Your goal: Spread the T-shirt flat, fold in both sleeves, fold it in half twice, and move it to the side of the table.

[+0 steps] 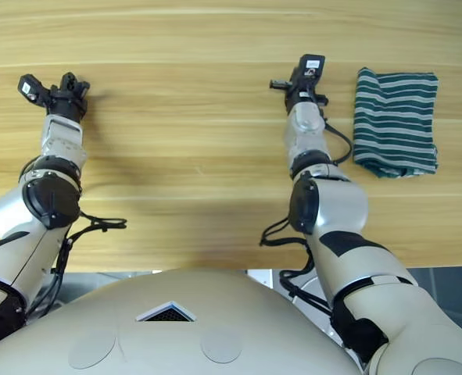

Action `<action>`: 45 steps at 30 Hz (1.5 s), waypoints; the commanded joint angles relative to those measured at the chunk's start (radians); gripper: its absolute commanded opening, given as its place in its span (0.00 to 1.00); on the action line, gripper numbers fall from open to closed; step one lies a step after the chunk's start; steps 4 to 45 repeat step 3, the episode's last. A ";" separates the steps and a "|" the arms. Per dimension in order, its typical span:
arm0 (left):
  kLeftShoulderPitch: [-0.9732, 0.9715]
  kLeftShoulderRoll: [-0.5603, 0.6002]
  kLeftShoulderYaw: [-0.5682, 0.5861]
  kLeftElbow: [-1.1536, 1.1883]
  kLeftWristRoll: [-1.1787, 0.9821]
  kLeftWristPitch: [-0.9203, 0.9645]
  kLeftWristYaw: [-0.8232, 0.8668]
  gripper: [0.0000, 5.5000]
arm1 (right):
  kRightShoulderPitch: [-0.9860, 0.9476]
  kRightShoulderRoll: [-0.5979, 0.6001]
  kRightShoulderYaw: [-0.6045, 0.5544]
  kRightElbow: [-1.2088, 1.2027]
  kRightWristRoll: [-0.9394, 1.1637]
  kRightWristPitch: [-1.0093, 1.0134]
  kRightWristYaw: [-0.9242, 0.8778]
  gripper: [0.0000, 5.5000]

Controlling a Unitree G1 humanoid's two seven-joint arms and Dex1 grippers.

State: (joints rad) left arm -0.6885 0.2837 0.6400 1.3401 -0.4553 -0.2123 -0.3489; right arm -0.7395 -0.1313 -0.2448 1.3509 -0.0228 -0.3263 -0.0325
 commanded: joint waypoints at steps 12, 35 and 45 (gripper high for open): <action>0.013 -0.009 0.010 0.017 0.027 0.018 0.022 0.00 | 0.017 -0.013 0.028 0.009 -0.054 -0.005 -0.051 0.01; 0.013 -0.009 0.010 0.017 0.027 0.018 0.022 0.00 | 0.017 -0.013 0.028 0.009 -0.054 -0.005 -0.051 0.01; 0.013 -0.009 0.010 0.017 0.027 0.018 0.022 0.00 | 0.017 -0.013 0.028 0.009 -0.054 -0.005 -0.051 0.01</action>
